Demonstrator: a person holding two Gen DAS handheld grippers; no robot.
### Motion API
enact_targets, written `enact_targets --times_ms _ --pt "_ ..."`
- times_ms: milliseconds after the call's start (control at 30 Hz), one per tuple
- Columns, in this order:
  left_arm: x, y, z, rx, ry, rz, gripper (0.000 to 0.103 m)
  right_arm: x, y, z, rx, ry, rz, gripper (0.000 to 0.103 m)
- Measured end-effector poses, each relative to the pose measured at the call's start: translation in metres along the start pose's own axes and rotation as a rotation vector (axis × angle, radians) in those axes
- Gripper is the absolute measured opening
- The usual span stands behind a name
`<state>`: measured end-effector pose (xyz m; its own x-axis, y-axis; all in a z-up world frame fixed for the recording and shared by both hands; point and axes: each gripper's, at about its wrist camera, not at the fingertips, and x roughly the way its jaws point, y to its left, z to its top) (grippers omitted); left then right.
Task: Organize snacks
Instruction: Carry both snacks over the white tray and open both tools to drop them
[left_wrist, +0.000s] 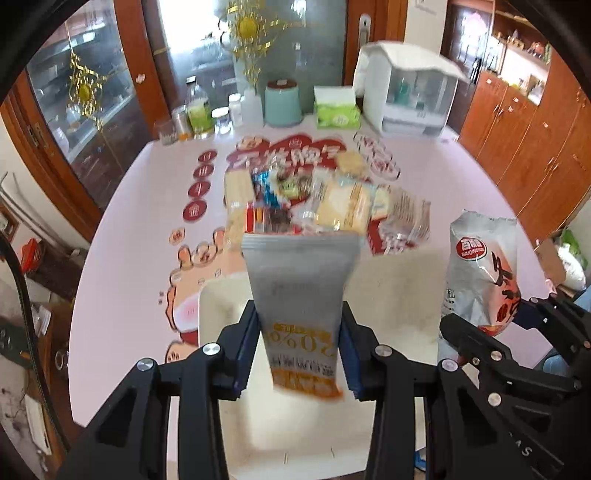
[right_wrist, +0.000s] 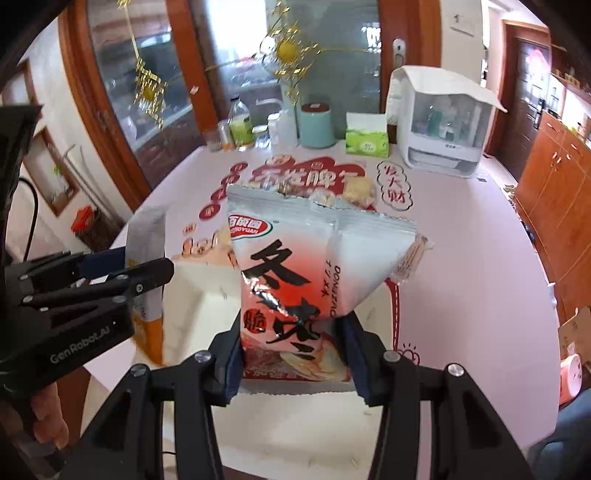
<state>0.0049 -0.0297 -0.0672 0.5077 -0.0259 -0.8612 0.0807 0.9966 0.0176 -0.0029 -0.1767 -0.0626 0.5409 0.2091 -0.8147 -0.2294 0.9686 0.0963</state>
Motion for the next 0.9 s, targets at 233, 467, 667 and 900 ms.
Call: enact_targets --times_ms 233,467,667,900 --pt "0.021 -0.005 -0.018 -0.011 0.099 0.022 0.044 0.011 0.000 -0.011 -0.017 0.064 0.034 0.049" --pt "0.020 0.001 -0.024 -0.042 0.110 0.055 0.082 0.017 0.001 -0.017 0.003 0.098 0.072 0.054" --pt "0.019 0.008 -0.027 -0.072 0.125 0.059 0.085 0.019 -0.003 -0.016 0.045 0.106 0.079 0.064" --pt "0.016 0.011 -0.028 -0.091 0.125 0.069 0.085 0.018 0.001 -0.016 0.034 0.112 0.083 0.064"
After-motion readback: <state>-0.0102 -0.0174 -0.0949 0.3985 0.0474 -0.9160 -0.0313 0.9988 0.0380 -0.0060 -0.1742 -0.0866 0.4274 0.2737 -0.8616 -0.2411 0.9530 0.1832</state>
